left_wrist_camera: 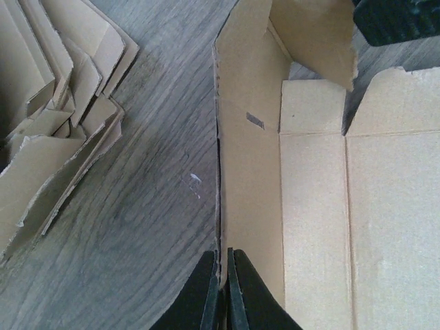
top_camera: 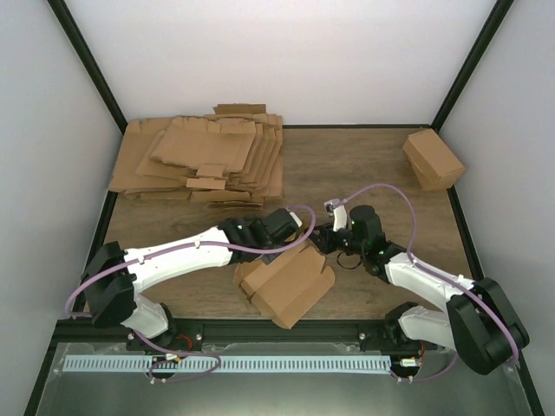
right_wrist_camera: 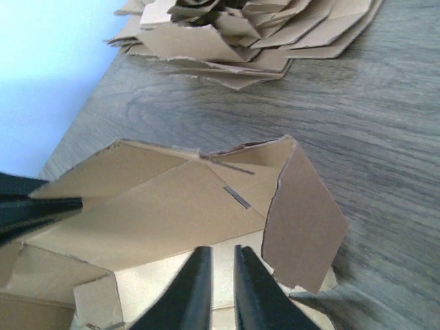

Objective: Fold the paper box

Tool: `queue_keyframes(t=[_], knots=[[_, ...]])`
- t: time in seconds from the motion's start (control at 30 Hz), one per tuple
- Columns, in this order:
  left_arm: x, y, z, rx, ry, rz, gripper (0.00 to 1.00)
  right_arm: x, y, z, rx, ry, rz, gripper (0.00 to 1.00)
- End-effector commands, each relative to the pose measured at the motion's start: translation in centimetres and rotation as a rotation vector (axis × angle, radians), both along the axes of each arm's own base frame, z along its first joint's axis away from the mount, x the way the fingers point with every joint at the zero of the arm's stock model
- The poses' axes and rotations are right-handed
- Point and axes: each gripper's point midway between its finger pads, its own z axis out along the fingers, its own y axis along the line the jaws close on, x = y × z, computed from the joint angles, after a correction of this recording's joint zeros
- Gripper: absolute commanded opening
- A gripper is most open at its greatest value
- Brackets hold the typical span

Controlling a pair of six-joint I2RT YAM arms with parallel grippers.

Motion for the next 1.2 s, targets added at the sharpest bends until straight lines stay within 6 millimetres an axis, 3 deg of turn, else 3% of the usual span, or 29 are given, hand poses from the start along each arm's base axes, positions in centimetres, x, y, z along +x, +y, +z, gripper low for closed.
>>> queue_keyframes(t=[0.0, 0.23, 0.33, 0.43, 0.57, 0.8, 1.03, 1.17], knots=[[0.5, -0.2, 0.8, 0.027, -0.056, 0.011, 0.04, 0.4, -0.5, 1.1, -0.028, -0.069, -0.021, 0.17], [0.5, -0.4, 0.9, 0.016, -0.061, 0.010, 0.04, -0.5, 0.0, 1.0, 0.013, -0.061, 0.022, 0.41], [0.4, -0.6, 1.2, -0.006, -0.057, 0.005, 0.04, 0.0, -0.1, 0.4, -0.006, -0.053, -0.001, 0.57], [0.2, -0.9, 1.8, -0.043, -0.053, -0.004, 0.04, 0.7, -0.6, -0.5, -0.047, -0.051, -0.039, 0.64], [0.0, -1.1, 2.3, -0.069, -0.053, -0.009, 0.04, 1.2, -0.8, -1.3, -0.075, -0.025, -0.060, 0.65], [-0.2, -1.0, 2.9, -0.100, -0.053, -0.004, 0.04, 0.8, -2.4, 1.0, -0.047, -0.109, -0.140, 0.66], [-1.0, -2.1, 4.8, -0.209, -0.040, -0.040, 0.04, -0.1, -2.2, 1.9, -0.041, -0.196, -0.079, 0.85], [-1.2, -2.2, 5.9, -0.250, -0.040, -0.045, 0.04, -0.4, -2.0, 2.0, -0.028, -0.247, -0.065, 0.85]])
